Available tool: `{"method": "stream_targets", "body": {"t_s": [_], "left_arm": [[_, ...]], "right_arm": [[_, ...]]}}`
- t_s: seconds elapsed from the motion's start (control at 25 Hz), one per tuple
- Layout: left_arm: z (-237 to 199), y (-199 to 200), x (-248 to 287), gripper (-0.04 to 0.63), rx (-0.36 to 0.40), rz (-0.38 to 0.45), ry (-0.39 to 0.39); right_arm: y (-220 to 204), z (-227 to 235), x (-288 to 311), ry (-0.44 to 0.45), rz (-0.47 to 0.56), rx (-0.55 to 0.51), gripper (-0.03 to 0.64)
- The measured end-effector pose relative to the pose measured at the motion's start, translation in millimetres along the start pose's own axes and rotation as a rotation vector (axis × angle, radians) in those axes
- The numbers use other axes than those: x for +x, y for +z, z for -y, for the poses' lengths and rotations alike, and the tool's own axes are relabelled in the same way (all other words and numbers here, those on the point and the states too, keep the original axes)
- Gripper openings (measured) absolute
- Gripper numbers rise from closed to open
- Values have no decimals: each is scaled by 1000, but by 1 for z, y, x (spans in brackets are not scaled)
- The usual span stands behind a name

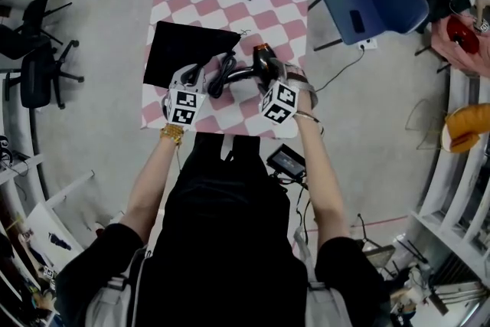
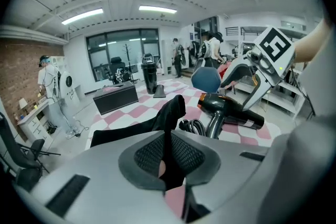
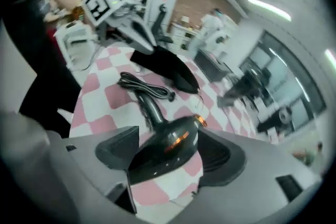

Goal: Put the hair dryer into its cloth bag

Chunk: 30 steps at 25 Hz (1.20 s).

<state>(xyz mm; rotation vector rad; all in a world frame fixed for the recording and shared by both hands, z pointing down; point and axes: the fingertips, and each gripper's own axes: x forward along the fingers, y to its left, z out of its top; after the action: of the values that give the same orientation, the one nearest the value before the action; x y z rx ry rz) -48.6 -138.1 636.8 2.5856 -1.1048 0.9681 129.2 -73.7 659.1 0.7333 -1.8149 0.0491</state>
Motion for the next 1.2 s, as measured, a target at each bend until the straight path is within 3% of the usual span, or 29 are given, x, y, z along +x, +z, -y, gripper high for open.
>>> {"method": "stream_targets", "body": {"t_s": [0.08,0.2,0.44,0.68,0.72,0.76,0.88,1.0,1.2], "left_arm": [[2,-5,-4,43,-5,-1,-33],[5,-11,-8,43,-26,4,-61],[9,-15,-13,44,-30,-1,-85],[18,-21,-17,64,-14,-2,-108],[19,-22,-17,72,-16,0,-108],[19,-24,-18,74,-20,2,-105],[18,-26,-16,74,-41,4,-91],[10,-28,-15,74,-58,3,-67],[-3,-37,-17,34,-90,-10,-33]], "right_arm": [[23,-21,7,54,-2,-252,331],[41,-43,38,106,-57,-482,331],[46,-59,92,176,-233,-639,330],[40,-64,109,245,-247,-638,320],[40,-65,108,253,-249,-640,287],[40,-65,107,253,-254,-641,208],[39,-63,105,236,-263,-614,201],[42,-60,93,245,-214,-501,199],[50,-42,61,302,-69,-152,199]]}}
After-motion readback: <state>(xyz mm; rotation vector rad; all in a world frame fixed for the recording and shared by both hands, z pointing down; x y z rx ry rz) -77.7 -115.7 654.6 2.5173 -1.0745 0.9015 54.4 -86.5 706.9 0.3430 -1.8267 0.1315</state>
